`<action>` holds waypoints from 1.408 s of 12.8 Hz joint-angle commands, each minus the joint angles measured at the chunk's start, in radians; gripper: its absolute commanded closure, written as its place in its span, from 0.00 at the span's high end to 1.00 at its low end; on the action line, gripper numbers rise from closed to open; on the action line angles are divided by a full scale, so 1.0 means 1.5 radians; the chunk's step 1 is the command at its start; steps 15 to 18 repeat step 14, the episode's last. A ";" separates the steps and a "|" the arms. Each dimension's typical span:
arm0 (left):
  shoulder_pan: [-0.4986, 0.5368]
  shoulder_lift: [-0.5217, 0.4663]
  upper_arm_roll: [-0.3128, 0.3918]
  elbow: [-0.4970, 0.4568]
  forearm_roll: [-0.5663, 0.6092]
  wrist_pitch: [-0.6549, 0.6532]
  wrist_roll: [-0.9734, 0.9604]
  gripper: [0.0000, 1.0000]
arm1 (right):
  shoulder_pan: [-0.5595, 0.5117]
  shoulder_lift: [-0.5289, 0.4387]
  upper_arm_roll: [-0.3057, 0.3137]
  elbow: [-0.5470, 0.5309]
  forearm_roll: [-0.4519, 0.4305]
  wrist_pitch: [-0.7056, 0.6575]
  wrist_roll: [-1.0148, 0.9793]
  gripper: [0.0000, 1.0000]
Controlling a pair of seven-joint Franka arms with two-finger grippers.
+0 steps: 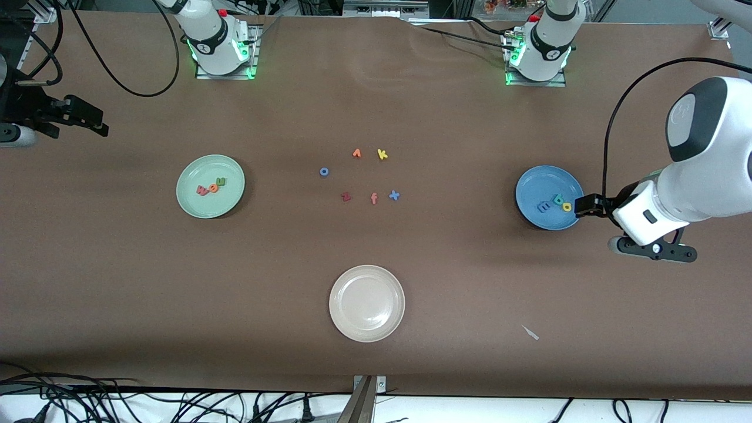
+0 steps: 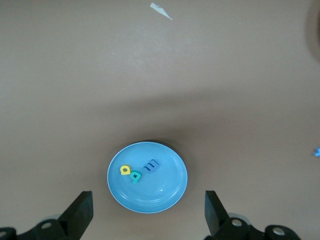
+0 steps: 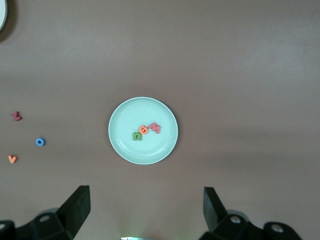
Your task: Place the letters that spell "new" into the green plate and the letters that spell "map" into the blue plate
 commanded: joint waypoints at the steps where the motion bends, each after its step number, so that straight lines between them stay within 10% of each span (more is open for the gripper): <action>1: -0.032 -0.022 0.037 -0.003 -0.027 0.007 0.026 0.98 | -0.002 0.010 0.002 0.021 0.011 -0.005 0.008 1.00; 5: -0.078 -0.059 0.106 -0.065 -0.078 0.066 0.057 0.98 | -0.002 0.011 0.003 0.025 0.010 -0.006 0.007 1.00; 18: -0.065 -0.090 0.104 -0.132 -0.076 0.103 0.099 0.99 | -0.003 0.013 0.002 0.040 0.004 -0.002 -0.006 1.00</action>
